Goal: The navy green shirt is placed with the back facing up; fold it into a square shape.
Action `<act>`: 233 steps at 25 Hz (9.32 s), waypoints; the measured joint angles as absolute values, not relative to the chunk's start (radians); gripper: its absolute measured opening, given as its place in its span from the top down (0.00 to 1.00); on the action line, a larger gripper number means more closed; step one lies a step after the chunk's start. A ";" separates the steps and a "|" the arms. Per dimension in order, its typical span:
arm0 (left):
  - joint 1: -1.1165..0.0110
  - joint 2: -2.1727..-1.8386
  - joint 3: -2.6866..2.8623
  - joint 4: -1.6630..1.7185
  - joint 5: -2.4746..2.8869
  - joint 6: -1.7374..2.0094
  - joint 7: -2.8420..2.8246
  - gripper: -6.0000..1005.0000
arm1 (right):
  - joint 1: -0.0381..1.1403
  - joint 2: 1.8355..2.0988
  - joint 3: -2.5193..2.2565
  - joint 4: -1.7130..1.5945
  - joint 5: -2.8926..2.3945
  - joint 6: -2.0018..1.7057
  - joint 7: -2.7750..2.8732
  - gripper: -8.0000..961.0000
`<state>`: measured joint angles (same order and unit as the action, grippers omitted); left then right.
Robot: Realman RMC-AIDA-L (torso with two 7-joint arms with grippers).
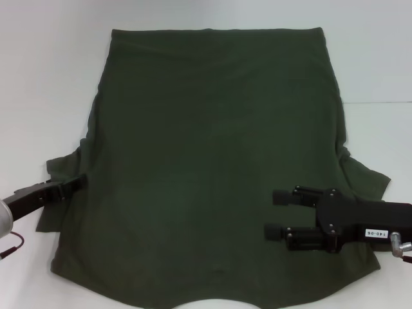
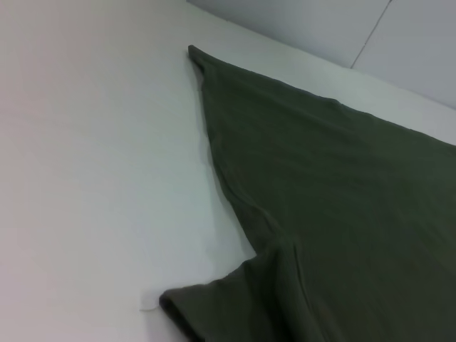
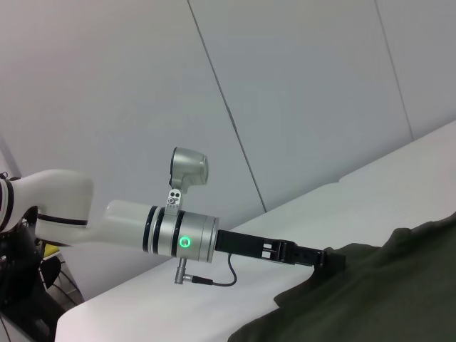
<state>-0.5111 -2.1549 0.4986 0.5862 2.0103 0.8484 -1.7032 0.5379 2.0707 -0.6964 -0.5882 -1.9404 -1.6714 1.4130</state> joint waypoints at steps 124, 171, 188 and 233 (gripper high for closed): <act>-0.536 -2.158 0.731 0.765 1.956 1.220 -1.922 0.32 | 0.525 2.040 -0.622 -0.577 -1.939 -1.675 1.473 0.10; -0.517 -2.119 0.526 0.823 2.380 1.355 -2.400 0.33 | 0.557 2.014 -0.618 -0.584 -1.939 -1.656 1.528 0.10; -0.522 -2.117 0.526 0.824 2.410 1.350 -2.432 0.33 | 0.557 2.014 -0.607 -0.584 -1.939 -1.657 1.525 0.10; -0.545 -2.114 0.537 0.818 2.454 1.341 -2.445 0.33 | 0.557 2.016 -0.592 -0.584 -1.939 -1.657 1.525 0.10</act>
<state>-0.5450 -2.1138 0.5369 0.8185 2.4537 1.3411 -2.4450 0.5568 2.0159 -0.5918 -0.5844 -1.9389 -1.6566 1.5252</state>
